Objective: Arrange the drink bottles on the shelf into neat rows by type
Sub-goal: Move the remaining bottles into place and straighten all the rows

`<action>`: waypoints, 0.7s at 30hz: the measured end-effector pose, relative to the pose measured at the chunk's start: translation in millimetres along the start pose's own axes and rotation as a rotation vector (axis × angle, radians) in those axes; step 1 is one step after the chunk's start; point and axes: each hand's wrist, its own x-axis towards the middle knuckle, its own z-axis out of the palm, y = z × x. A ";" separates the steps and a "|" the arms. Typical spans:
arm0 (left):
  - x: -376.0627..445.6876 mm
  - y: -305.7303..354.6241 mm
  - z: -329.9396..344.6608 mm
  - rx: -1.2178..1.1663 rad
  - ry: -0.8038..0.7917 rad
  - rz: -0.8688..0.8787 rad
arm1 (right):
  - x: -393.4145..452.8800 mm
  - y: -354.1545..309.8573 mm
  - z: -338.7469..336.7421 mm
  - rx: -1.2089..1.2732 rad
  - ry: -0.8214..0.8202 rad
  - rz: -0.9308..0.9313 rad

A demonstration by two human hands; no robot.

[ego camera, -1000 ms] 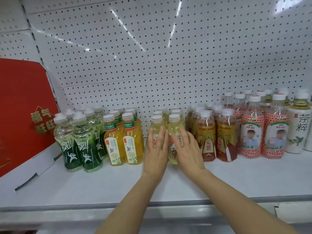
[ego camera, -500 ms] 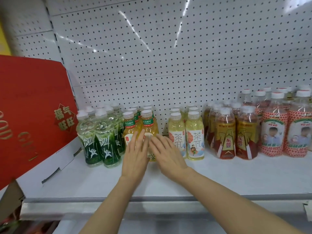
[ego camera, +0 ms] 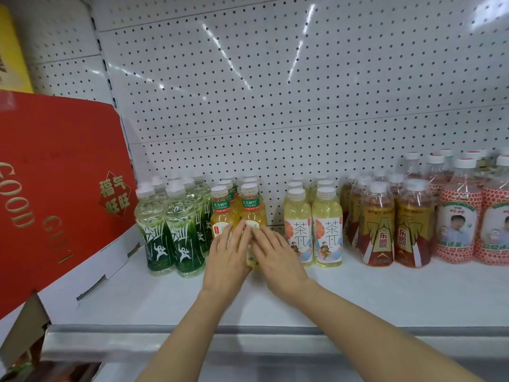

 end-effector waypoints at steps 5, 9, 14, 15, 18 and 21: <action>0.0 10.6 -13.8 -0.021 0.078 0.034 | -27.0 27.3 -16.4 0.001 0.085 0.096; 6.6 44.4 -28.8 -0.096 0.170 0.069 | -68.1 74.8 -37.4 0.040 0.173 0.300; 30.8 112.9 -51.5 -0.228 0.173 0.103 | -108.3 132.6 -66.4 0.143 0.328 0.676; 37.5 124.9 -56.1 -0.244 0.178 0.111 | -112.5 142.5 -69.8 0.165 0.349 0.739; 60.4 158.4 -68.6 -0.279 0.183 0.172 | -124.1 173.8 -74.3 0.200 0.363 0.848; 86.9 190.9 -81.1 -0.323 0.170 0.199 | -133.9 202.4 -71.7 0.254 0.275 0.915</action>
